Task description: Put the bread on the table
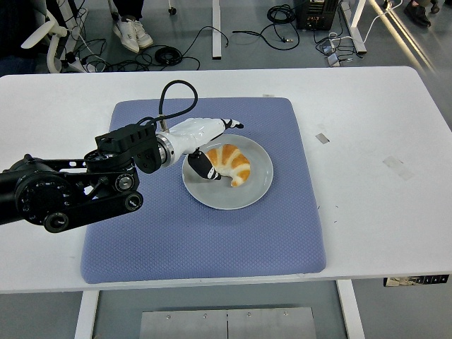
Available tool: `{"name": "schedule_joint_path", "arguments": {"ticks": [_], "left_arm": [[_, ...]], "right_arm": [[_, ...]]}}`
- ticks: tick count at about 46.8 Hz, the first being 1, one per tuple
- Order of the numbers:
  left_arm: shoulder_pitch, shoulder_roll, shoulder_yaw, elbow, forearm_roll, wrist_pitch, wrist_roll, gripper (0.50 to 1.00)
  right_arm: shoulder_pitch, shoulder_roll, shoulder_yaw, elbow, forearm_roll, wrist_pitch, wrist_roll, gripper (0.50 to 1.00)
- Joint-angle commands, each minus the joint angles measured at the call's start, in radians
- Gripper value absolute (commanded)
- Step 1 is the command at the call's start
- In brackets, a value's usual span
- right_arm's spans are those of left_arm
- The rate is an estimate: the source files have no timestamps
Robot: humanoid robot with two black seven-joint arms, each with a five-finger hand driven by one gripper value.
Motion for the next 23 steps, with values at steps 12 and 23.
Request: {"name": "schedule_joint_path", "arguments": {"ticks": [12, 23], "left_arm": [[0.003, -0.014, 0.003, 0.011, 0.0, -0.017, -0.001, 0.968], [0.006, -0.026, 0.015, 0.016, 0.0, -0.03, -0.004, 0.961]], "right_arm": [[0.0, 0.0, 0.0, 0.0, 0.0, 0.0, 0.0, 1.0], [0.0, 0.0, 0.0, 0.0, 0.0, 0.0, 0.0, 1.0]]}}
